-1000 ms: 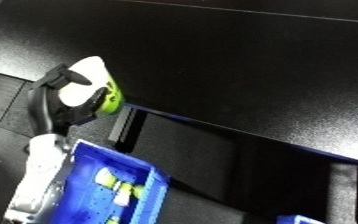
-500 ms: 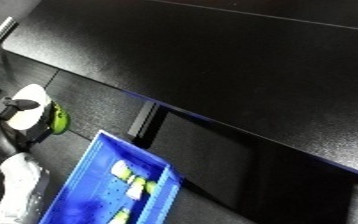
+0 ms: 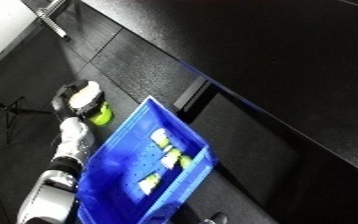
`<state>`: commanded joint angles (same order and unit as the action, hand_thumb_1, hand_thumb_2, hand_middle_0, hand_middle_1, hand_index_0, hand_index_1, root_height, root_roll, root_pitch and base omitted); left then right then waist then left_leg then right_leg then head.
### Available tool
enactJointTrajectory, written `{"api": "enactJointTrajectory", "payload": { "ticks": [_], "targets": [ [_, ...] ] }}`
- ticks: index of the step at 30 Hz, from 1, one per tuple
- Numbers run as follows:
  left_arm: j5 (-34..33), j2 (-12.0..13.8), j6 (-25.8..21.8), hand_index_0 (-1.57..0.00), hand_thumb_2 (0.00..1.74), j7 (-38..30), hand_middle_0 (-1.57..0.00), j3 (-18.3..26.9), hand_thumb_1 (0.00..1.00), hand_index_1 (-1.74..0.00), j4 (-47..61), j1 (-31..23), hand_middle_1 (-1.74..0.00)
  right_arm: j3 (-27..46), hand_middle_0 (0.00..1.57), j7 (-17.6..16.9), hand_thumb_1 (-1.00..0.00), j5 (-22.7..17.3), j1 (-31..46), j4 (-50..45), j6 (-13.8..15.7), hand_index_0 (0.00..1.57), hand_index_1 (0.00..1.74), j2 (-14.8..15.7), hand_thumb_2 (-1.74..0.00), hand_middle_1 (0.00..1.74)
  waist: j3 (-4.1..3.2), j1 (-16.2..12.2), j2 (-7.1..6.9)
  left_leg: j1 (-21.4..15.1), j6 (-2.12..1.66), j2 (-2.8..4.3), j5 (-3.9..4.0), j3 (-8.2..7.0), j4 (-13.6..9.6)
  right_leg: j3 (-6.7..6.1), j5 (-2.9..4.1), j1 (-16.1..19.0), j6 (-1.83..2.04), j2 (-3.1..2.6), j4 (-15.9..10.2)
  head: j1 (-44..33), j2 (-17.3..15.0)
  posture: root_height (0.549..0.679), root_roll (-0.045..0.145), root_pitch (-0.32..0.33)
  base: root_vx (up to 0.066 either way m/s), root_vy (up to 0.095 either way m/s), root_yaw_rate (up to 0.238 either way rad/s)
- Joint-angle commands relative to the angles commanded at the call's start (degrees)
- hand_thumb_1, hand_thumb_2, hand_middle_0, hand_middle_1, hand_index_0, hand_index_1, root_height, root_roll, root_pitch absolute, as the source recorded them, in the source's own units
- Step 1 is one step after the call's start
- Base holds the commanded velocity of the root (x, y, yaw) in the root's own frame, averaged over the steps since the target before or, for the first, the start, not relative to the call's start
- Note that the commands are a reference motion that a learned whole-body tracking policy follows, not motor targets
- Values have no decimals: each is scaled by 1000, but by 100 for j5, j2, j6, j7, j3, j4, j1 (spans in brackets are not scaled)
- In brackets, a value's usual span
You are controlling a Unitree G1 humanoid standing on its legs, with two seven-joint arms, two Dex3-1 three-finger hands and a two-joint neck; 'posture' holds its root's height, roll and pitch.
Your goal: Pick up the object and place it into the box
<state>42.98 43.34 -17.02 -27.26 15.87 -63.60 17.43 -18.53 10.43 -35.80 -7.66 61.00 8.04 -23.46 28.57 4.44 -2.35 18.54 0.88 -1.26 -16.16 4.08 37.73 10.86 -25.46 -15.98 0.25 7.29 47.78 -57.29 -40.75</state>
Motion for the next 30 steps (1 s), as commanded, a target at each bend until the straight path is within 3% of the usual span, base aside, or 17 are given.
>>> {"api": "enactJointTrajectory", "payload": {
  "ticks": [3, 12, 20, 30],
  "targets": [
    [116, 116, 12, 0, 0, 205, 0, -4, 0, 0, -325, 92, 0, -9, 0, 65, 0, -12, -1, 49, 32, 0, 0, -40, 0, 0, 15, -31, -56, 4, -4, 20, -1, -16, -20, -8, 9, 5, -6, -35, -44, 10, 45, 631, 48, -82, -22, 26, -9],
    [227, 157, -21, 0, 0, 551, 0, -135, 0, 0, -601, 258, 0, -27, 0, 174, 0, -136, 12, 99, 71, 0, 0, -51, 0, 0, 42, -13, -165, -18, -11, 11, -15, -22, -98, 19, 46, 47, -6, -59, -163, 225, 147, 632, 42, -78, -14, 4, 17],
    [599, -10, 156, 0, 0, 1108, 0, -242, 0, 0, -638, 243, 0, -12, 0, 111, 0, -307, 38, 7, 45, 0, 0, -26, 0, 0, 59, -2, -143, -45, 0, -43, -46, -16, -126, 21, 77, 72, 2, -48, -235, 591, 322, 633, 40, -77, -13, -9, 8],
    [265, -457, 232, 0, 0, 2099, 0, -577, 0, 0, -595, 2, 0, -30, 0, -7, 0, -420, 36, -133, -61, 0, 0, -39, 0, 0, 50, -54, -45, -65, 38, -80, -196, -100, 43, -40, 135, 66, 17, -48, -263, 1840, 466, 634, 38, -82, -18, -13, -67]
  ]
}}
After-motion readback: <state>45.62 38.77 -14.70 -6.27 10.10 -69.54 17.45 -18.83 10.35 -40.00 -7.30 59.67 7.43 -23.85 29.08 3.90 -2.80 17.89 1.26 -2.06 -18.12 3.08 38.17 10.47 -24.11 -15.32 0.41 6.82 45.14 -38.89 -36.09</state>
